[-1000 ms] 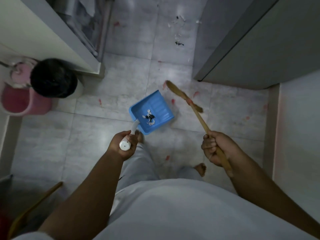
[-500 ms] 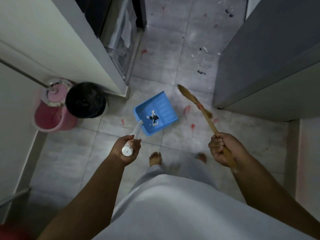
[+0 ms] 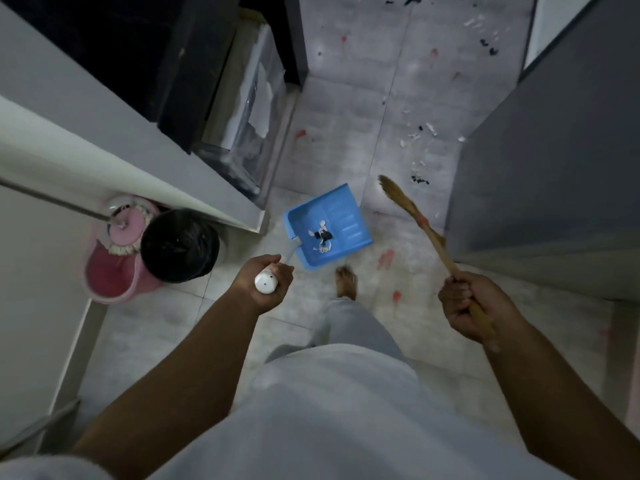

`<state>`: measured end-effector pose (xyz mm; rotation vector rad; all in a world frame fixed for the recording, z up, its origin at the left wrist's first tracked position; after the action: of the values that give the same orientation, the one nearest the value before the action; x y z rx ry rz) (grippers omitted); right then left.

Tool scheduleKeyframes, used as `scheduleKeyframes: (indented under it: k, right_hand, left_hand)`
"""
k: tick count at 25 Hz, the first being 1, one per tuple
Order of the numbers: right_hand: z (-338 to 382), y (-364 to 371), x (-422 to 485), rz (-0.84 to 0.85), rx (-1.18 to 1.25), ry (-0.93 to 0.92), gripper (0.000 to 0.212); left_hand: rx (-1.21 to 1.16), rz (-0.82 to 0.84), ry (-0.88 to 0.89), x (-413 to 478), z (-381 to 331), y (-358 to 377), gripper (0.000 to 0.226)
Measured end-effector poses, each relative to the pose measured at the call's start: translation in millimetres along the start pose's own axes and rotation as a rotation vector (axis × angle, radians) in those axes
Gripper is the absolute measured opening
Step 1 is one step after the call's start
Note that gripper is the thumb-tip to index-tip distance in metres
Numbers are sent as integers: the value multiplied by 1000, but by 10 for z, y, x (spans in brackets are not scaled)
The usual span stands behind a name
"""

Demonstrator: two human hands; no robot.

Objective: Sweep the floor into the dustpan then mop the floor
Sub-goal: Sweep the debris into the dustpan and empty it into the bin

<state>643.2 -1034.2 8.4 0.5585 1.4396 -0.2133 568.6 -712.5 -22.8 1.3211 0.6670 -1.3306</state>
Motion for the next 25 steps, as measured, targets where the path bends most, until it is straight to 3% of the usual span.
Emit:
scheduleKeyframes:
  k: [12,21,25]
  right_hand:
    - [919,907,112,-7,68,3,42]
    - [1003,1431,390,-57,342,5,34]
    - [866,1422,639,-78,459,59,33]
  left_hand:
    - [65,34,-58,138,-781,1561,22]
    - [422,-81,-147,517,-1921,2764,16]
    - [545,-138,-193,703,-2089,3168,13]
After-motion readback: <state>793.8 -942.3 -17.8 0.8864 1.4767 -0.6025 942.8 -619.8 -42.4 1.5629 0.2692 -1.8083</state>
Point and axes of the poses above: each hand's wrist, its own x-axis towards the middle knuckle, its own y-axis out of the palm, z = x × y, the point moved 7 cm from there along x, towards the middle knuckle, and after that the axes turned 1 degree about -z, right-handed, at the moved point
